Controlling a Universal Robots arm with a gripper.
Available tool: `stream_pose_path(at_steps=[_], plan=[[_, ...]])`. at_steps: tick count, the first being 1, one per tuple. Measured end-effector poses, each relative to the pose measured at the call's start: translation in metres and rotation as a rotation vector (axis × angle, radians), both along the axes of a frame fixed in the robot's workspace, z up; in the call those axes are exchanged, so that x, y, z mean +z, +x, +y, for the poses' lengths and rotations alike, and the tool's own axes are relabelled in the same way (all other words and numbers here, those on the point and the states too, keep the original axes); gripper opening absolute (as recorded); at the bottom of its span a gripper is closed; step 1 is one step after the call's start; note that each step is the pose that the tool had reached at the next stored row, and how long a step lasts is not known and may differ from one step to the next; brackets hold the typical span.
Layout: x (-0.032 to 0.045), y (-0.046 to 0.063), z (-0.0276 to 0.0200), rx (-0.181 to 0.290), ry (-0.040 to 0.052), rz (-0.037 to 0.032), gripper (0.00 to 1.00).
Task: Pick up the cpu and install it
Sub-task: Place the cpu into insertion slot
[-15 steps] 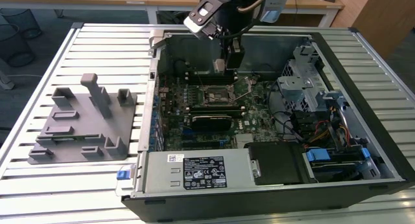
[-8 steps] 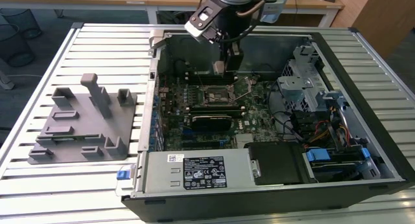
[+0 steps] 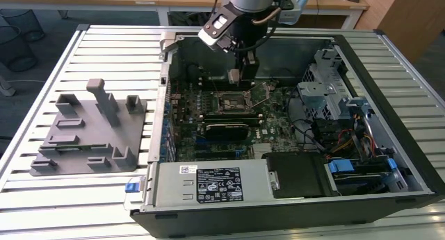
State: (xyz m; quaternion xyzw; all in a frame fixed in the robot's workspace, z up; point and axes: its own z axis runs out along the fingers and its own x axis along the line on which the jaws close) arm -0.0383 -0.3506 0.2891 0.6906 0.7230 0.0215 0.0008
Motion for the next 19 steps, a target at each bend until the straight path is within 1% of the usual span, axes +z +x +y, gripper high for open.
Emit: stream_pose_path(at_steps=[6,12,19], plan=[[-0.0107,0.000,0.0005,-0.006,0.0001,-0.0001,0.54],[-0.0119,0.000,0.0007,-0.007,0.0003,-0.0002,0.54],[-0.0239,0.000,0.0032,-0.007,0.0001,-0.0001,0.54]])
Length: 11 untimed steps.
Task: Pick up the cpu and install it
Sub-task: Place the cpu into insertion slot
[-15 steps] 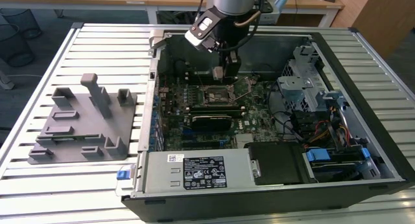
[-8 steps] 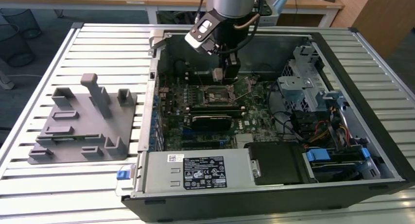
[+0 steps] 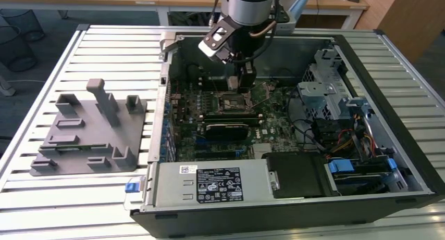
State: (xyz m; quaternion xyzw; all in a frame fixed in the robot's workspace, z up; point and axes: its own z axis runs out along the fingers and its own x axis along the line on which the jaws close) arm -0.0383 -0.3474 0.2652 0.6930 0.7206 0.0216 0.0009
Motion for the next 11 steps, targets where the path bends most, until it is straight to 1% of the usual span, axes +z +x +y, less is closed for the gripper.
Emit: stream_pose_path(at_steps=[3,6,11], plan=[[-0.0056,0.000,0.0009,0.000,0.0000,0.0001,0.54],[-0.0109,0.000,0.0011,0.000,0.0016,0.0001,0.54],[-0.0198,0.000,0.0029,0.003,0.0041,-0.0010,0.54]])
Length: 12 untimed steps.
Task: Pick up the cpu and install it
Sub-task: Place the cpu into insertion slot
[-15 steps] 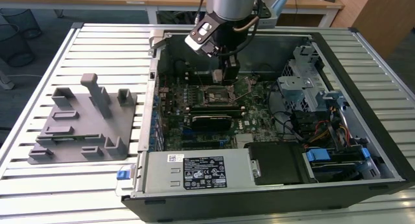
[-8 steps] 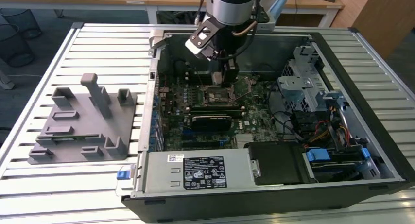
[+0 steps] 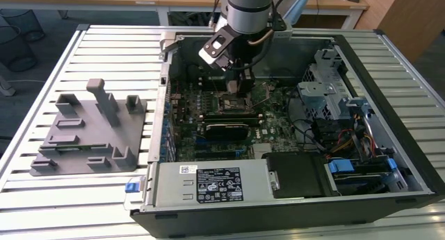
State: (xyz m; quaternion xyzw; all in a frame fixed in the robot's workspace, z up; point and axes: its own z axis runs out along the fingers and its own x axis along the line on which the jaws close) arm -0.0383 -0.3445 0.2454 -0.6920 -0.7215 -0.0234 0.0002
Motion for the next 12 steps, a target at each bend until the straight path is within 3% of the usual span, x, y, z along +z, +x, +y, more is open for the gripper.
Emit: stream_pose_path(at_steps=[6,12], plan=[[-0.0087,0.000,0.0040,-0.007,0.0001,0.0000,0.54],[-0.0141,0.000,0.0039,-0.017,-0.0002,0.0001,0.54]])
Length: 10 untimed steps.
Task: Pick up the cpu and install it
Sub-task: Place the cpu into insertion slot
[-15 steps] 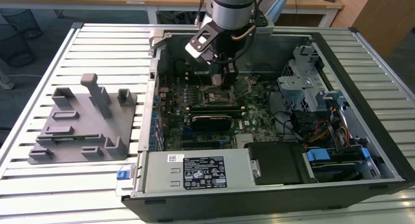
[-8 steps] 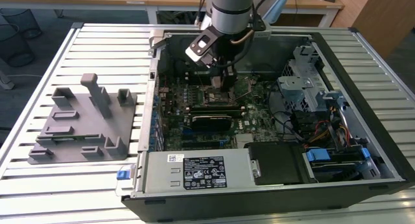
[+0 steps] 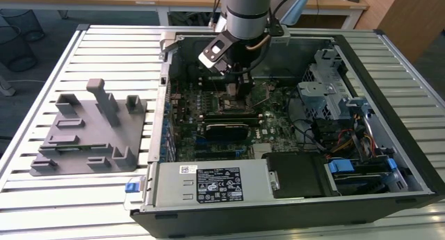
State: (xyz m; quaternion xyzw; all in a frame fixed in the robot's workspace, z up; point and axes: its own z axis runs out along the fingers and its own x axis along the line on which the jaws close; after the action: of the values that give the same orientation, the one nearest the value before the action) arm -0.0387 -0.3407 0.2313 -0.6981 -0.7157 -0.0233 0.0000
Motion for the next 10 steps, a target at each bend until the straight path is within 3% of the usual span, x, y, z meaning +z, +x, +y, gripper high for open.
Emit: stream_pose_path(at_steps=[10], plan=[[-0.0149,-0.003,0.0000,0.000,0.0001,-0.0001,0.54]])
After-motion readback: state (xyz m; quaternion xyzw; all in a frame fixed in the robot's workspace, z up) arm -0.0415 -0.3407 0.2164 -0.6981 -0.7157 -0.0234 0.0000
